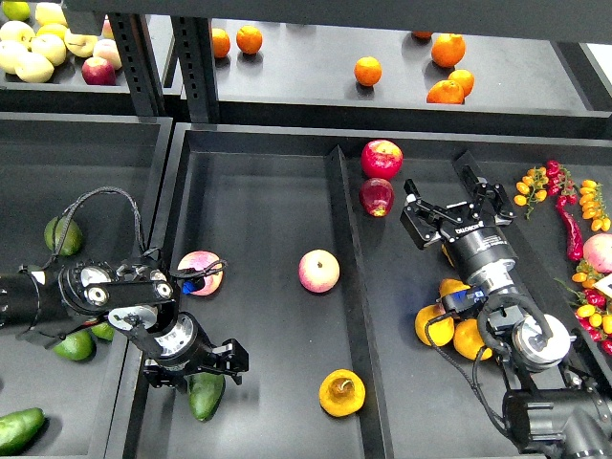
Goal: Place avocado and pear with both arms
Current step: 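Lower the left gripper over the dark green avocado and close it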
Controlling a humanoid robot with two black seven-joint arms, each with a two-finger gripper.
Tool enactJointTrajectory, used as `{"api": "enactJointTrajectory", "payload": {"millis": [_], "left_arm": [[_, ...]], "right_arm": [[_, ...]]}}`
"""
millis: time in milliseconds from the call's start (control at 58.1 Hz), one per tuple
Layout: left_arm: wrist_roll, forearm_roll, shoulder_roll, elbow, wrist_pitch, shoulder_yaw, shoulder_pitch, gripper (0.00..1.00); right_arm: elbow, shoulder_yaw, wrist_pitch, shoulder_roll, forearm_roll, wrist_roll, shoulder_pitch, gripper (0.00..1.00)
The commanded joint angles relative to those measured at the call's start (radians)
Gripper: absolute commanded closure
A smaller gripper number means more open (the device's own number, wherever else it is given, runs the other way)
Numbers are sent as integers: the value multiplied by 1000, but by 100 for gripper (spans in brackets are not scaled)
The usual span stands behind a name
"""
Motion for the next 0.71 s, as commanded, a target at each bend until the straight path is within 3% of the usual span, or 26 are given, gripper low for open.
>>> {"api": "enactJointTrajectory", "payload": {"millis": [0, 378, 533, 688], "left_arm": [[0, 6, -15, 21, 0, 1, 17, 1], [0, 17, -24, 40, 0, 1, 42, 5], [0, 15, -24, 40, 0, 3, 35, 18], [0, 6, -24, 40, 0, 1, 31, 40]], "right_arm": [[2, -2, 0, 0, 0, -2, -4, 1], [21, -3, 0, 0, 0, -5, -13, 1], [22, -11, 0, 0, 0, -6, -23, 1], [32, -25, 0, 0, 0, -6, -29, 1]]}}
